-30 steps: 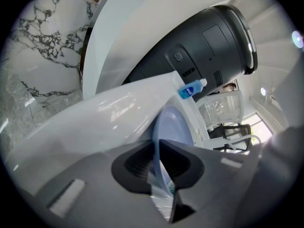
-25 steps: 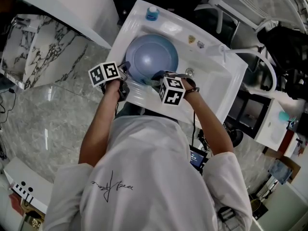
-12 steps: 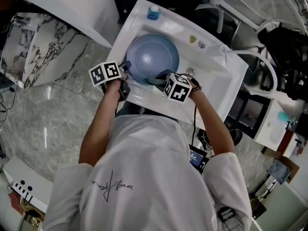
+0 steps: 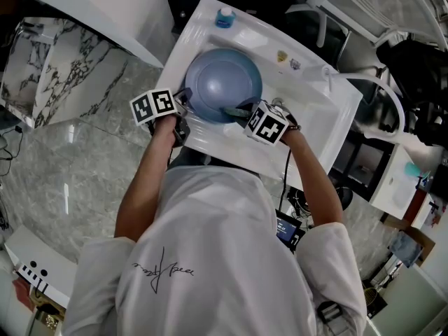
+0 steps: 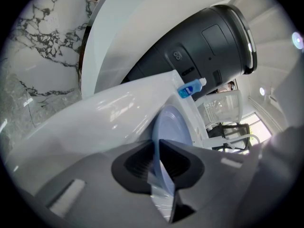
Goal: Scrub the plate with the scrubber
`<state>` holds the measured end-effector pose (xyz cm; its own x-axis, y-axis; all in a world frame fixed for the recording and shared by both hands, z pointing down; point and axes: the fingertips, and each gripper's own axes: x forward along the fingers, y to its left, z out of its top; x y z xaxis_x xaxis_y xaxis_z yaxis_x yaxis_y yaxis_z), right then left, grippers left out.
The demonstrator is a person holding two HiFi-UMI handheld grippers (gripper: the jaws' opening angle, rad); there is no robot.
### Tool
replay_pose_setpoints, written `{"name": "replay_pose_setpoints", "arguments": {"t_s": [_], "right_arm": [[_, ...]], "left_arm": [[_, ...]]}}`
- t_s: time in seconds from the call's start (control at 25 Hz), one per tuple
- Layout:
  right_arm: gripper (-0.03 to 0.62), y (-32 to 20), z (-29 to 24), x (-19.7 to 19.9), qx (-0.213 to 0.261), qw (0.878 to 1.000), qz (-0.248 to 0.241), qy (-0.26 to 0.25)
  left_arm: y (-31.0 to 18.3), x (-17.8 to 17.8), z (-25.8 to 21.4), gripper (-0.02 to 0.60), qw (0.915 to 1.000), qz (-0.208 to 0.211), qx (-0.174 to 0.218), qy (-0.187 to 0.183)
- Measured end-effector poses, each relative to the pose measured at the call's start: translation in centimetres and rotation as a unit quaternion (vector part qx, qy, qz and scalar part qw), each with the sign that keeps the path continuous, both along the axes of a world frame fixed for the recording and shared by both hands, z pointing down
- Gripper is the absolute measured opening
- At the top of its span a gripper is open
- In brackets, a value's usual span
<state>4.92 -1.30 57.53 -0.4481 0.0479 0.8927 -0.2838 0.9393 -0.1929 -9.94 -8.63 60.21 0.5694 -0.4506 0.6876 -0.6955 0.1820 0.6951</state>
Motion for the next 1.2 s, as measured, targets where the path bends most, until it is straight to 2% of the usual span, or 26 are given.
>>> {"name": "replay_pose_setpoints", "arguments": {"t_s": [0.36, 1.2], "right_arm": [[0.063, -1.9, 0.9, 1.6, 0.000, 0.998, 0.056, 0.005], [0.063, -4.7, 0.7, 3.4, 0.014, 0.995, 0.098, 0.006]], "left_arm": [[-0.1, 0.1, 0.1, 0.101, 1.0000, 0.001, -0.001, 0.003], [-0.2, 0.2, 0.1, 0.101, 1.0000, 0.006, 0.000, 0.005]]}}
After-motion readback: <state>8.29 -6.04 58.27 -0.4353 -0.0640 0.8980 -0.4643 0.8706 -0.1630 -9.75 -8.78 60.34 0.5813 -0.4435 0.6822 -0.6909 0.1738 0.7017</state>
